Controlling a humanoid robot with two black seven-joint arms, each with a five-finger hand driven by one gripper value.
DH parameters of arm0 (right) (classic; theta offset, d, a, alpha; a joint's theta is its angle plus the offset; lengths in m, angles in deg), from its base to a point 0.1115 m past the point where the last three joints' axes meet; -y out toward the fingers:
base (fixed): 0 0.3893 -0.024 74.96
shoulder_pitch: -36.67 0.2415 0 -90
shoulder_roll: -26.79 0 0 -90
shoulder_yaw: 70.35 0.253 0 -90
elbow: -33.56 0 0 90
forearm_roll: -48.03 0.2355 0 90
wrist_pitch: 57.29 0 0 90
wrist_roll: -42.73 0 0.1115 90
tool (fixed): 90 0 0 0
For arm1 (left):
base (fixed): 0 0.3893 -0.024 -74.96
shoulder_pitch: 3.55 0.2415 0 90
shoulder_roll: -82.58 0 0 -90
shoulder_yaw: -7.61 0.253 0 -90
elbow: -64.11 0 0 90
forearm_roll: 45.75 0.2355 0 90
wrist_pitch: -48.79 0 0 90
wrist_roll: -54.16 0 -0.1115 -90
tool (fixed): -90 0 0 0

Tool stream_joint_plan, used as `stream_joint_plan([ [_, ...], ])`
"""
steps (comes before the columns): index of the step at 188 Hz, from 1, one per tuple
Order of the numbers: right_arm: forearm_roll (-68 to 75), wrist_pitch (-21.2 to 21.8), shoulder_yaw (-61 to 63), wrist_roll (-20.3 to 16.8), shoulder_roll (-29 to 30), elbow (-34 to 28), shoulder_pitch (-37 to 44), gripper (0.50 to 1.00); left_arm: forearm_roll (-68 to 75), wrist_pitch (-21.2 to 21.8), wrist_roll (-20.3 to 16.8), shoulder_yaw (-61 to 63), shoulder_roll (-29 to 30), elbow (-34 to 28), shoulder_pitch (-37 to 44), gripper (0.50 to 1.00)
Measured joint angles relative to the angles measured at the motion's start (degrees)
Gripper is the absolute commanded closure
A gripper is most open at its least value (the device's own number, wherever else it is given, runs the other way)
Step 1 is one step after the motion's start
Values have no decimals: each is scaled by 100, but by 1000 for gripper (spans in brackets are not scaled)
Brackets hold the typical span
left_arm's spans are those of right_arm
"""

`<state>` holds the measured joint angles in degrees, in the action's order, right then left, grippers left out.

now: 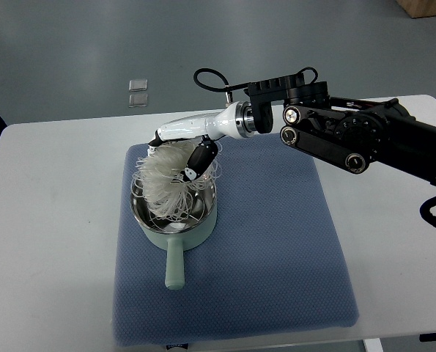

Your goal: Put vermicelli into pot with right hand

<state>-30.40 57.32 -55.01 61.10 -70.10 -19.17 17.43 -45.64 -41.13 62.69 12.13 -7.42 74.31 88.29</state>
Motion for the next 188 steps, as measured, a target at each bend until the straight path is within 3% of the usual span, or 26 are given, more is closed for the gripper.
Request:
stream_joint_plan([
  [105, 531, 169, 560, -32, -323, 32, -137, 576, 0, 0, 0, 1, 0, 0, 0, 500],
  [156, 2348, 305, 1311, -743, -937, 39, -953, 576, 0, 0, 0, 0, 0, 0, 0, 500],
  [188, 3330, 257, 1505, -875, -1172, 45, -1708, 576, 0, 0, 0, -1, 0, -1, 0, 500],
])
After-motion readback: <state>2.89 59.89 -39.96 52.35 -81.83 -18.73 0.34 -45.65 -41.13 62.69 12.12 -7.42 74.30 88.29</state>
